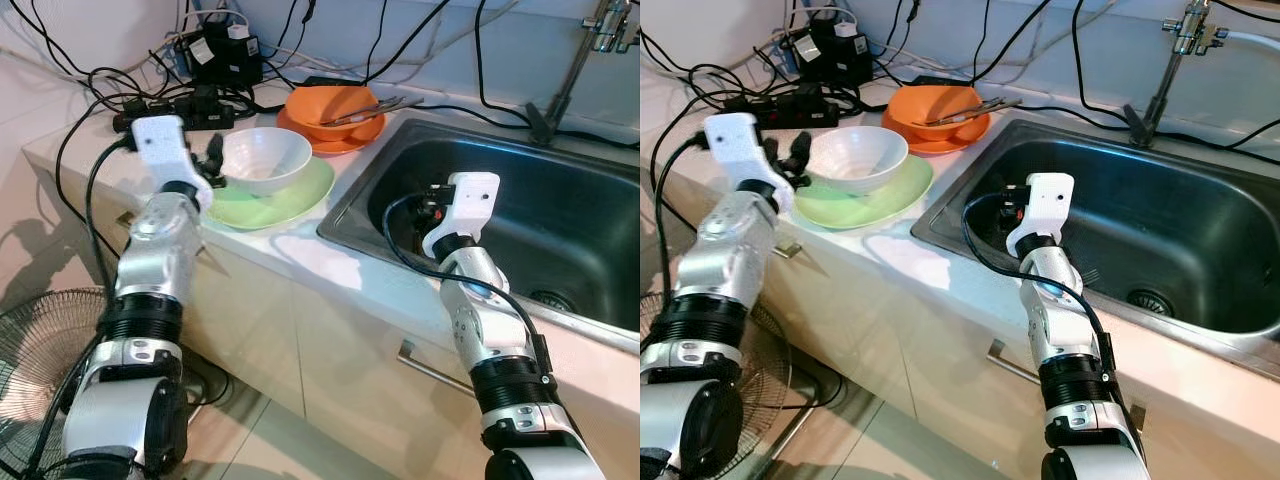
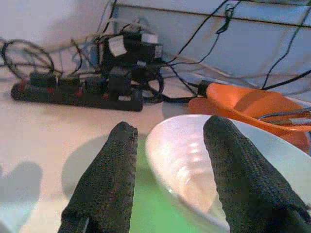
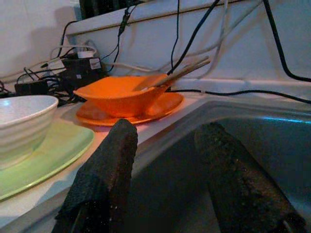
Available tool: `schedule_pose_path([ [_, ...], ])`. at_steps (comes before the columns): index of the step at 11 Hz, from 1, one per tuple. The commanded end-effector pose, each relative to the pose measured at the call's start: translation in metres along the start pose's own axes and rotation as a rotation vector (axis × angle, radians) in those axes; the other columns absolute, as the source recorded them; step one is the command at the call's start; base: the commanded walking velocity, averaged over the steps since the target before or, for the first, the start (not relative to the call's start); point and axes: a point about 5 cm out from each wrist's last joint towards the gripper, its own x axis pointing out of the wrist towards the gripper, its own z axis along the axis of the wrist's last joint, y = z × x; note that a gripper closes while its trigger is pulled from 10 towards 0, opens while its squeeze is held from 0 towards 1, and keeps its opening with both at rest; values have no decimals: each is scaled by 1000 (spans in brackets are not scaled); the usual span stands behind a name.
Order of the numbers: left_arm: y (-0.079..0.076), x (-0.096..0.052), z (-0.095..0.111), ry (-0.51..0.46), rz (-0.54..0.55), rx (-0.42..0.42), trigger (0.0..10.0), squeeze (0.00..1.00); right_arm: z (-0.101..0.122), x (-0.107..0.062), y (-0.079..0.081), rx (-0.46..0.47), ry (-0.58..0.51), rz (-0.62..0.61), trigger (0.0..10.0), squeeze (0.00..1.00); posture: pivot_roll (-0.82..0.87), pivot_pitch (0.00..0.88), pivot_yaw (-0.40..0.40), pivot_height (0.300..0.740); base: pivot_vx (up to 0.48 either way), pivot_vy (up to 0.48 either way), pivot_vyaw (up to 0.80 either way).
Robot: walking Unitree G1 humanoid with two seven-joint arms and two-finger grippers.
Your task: Kitchen organization
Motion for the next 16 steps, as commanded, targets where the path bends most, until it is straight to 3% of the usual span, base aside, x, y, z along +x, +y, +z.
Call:
schedule_pose_path([
  [1, 0, 2, 5, 22, 9, -52, 10000, 0, 3, 1, 3, 11, -1, 11, 10000, 0, 139, 6, 25, 740, 0, 0, 0],
  [7, -12, 2, -19, 193, 4, -145, 10000, 0, 2, 0, 2, 8, 1, 10, 10000, 0, 135, 9, 28, 740, 0, 0, 0],
  [13, -22, 8, -37, 342, 76, -268, 10000, 0, 2, 0, -1, 1, 8, 5, 10000, 0, 120, 16, 34, 740, 0, 0, 0],
  [16, -26, 7, -45, 380, 80, -304, 10000, 0, 3, 0, -1, -2, 9, 4, 10000, 0, 119, 18, 34, 740, 0, 0, 0],
])
